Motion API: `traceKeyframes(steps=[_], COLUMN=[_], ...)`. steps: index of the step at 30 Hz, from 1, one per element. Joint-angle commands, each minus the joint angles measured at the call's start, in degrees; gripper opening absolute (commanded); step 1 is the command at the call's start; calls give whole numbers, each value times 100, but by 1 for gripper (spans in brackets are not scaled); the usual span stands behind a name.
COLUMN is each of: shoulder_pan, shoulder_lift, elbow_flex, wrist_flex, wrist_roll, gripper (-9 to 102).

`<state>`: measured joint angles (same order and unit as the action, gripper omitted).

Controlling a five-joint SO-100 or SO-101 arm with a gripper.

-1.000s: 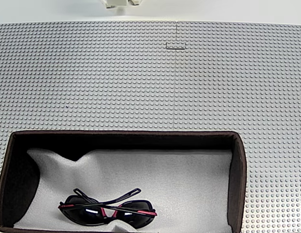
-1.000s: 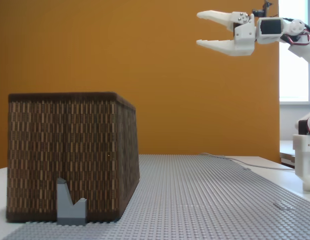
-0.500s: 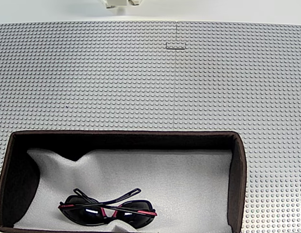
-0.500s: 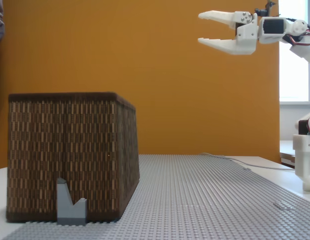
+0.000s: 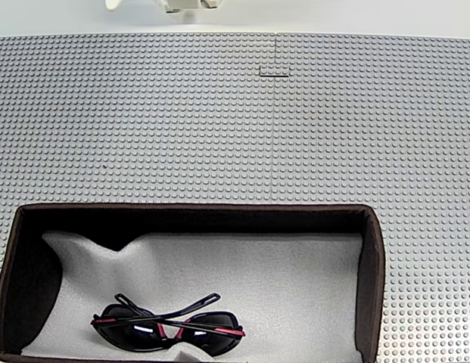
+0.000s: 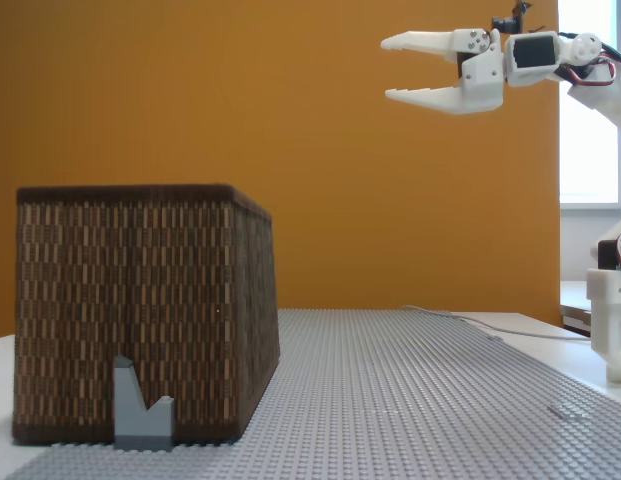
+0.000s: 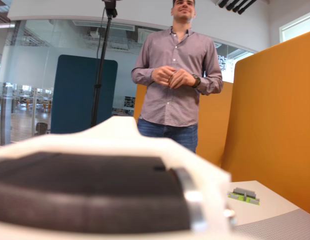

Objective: Grasp a glasses and put it in the bin.

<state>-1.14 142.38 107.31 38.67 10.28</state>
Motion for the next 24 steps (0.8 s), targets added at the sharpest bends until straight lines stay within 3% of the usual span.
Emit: traceKeyframes(steps=[1,12,20,21,22,24], shoulder_pan=[-26,149,0,0,-9,-9], shoulder_lift=[132,18,79,79,35,-18], elbow_flex=[-220,-141,-220,-229,-264,-281], wrist_flex=[79,-167,-9,-9,-26,-35], wrist_roll=[18,-308,35,79,18,-70], gripper=[26,30,33,32,21,10])
